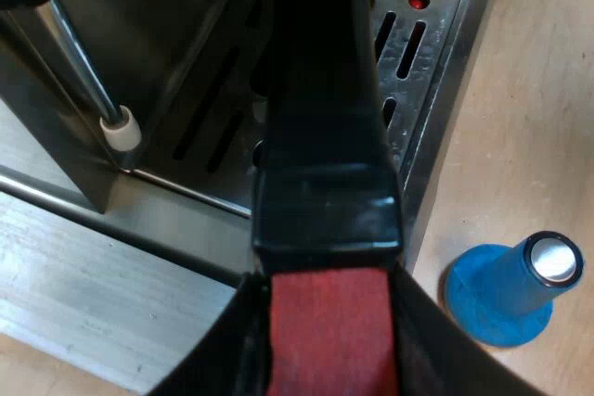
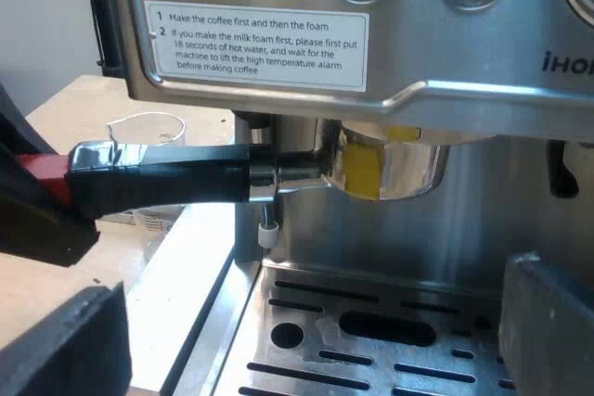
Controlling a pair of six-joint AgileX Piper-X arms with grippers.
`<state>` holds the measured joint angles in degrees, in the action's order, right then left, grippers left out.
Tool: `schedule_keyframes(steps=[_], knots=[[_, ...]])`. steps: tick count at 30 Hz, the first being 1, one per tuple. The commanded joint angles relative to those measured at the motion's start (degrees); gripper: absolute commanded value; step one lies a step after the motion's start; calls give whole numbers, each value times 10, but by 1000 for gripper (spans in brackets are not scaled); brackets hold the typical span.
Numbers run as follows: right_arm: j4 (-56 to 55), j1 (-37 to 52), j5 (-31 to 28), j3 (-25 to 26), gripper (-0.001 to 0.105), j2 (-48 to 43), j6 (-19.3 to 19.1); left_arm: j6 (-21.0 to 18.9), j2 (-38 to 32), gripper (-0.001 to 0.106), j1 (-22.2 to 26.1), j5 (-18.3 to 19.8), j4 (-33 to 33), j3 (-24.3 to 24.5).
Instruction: Put the handle in the coffee machine
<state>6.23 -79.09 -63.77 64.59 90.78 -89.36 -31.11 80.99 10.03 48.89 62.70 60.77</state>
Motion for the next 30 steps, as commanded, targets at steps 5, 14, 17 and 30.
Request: schedule_keyframes(steps=[5, 14, 17, 30], knots=[[4, 2, -6, 5, 82, -1, -8, -6, -15, 0, -30, 98, -21, 7], [4, 2, -6, 5, 82, -1, -8, -55, -15, 0, -27, 81, -52, 9], [4, 2, -6, 5, 82, -1, -8, -55, -15, 0, -27, 81, -47, 9], [4, 15, -64, 5, 82, 9, -8, -41, -47, 0, -27, 113, -31, 9]])
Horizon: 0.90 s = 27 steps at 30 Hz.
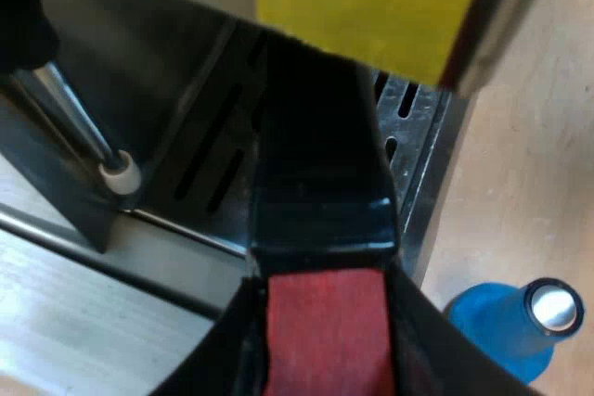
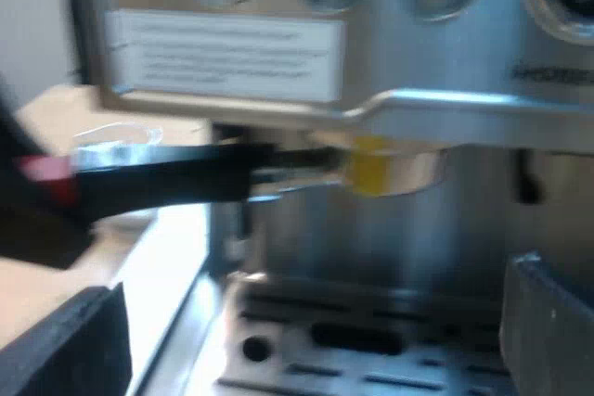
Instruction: Put the handle in the coffee machine
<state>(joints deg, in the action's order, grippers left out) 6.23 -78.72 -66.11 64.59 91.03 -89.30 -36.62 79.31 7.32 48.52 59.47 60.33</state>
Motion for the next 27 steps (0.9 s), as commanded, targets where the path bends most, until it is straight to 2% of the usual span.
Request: schedule_keyframes(steps=[1, 4, 13, 20, 22, 27], knots=[[4, 15, -48, 5, 82, 9, -9, 16, -30, 0, 0, 128, 13, 13], [4, 37, -47, 5, 82, 23, -9, 26, -30, 0, 0, 153, 40, 13], [4, 51, -43, 5, 82, 28, -9, 26, -31, 0, 0, 154, 40, 13], [13, 52, 25, 5, 80, 33, -4, 26, -31, 0, 0, 153, 38, 13], [20, 52, 25, 5, 74, 41, -4, 26, -31, 0, 0, 153, 38, 13], [32, 54, 25, 5, 44, 71, -4, 26, -31, 0, 0, 153, 35, 13]])
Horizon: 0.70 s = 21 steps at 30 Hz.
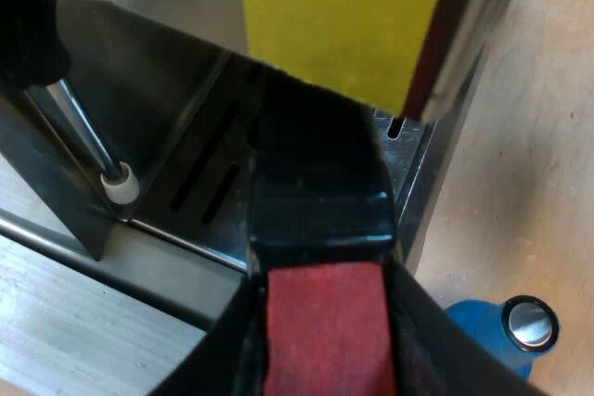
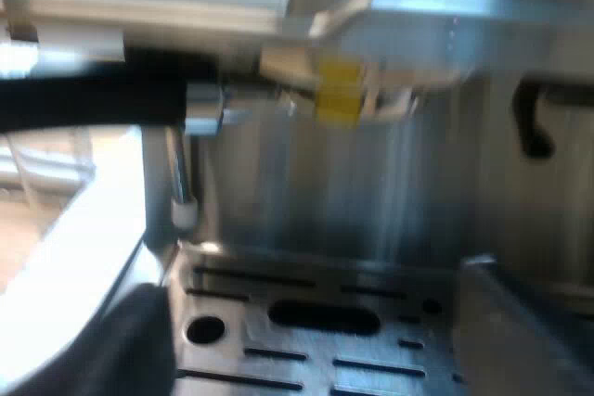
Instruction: Put the handle in the coffee machine
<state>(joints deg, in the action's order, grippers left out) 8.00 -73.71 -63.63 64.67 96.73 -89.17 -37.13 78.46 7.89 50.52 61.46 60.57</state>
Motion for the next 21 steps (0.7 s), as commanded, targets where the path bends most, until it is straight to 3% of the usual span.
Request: schedule_keyframes(steps=[1, 12, 16, 18, 21], knots=[[22, 8, 1, 4, 41, 23, -6, 31, -22, 0, -5, 133, 15, 11], [135, 66, 14, 4, 40, 102, -8, 31, -22, 0, -5, 129, 15, 11], [195, 94, 71, 4, 40, 125, -11, 31, -22, 0, -5, 129, 14, 11], [222, 104, 94, 4, 40, 133, -18, 31, -22, 0, -5, 129, 14, 11], [264, 117, 114, 4, 39, 141, -62, 39, -22, 0, -5, 129, 14, 11]])
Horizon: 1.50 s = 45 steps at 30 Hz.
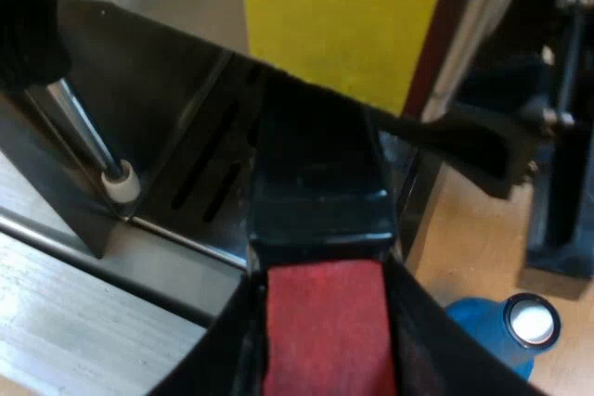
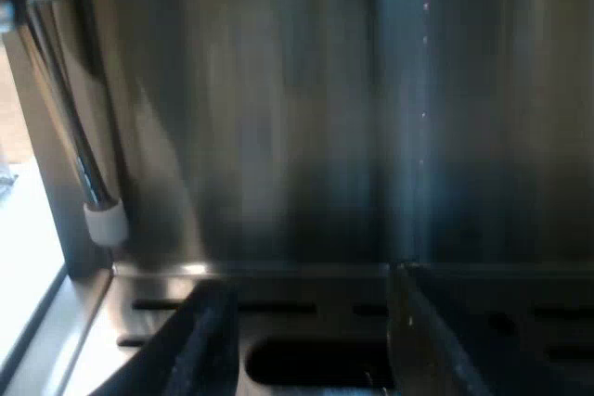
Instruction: Put the handle in the coffee machine
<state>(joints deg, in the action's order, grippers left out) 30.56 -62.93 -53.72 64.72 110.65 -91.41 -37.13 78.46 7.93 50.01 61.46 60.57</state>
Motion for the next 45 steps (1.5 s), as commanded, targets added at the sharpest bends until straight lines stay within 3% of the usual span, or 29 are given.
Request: schedule_keyframes(steps=[1, 2, 5, 16, 20, 25, 29, 45], knots=[[63, 15, 19, 3, 38, 7, -73, 42, -22, 0, -6, 134, 14, 11], [87, 21, 24, 3, 38, 10, -98, 45, -22, 0, -6, 134, 14, 11], [154, 31, 46, 3, 38, 20, -128, 46, -22, 0, -6, 134, 14, 11], [240, 56, 45, 5, 38, 29, -130, 46, -22, 0, -6, 134, 14, 11], [263, 56, 50, 5, 37, 29, -167, 46, -22, 0, -6, 134, 14, 11], [293, 56, 64, 5, 37, 29, -179, 46, -22, 0, -6, 134, 14, 11], [325, 56, 64, 5, 37, 29, -224, 46, -22, 0, -6, 134, 14, 11], [354, 56, 64, 5, 37, 29, -229, 46, -22, 0, -6, 132, 14, 11]])
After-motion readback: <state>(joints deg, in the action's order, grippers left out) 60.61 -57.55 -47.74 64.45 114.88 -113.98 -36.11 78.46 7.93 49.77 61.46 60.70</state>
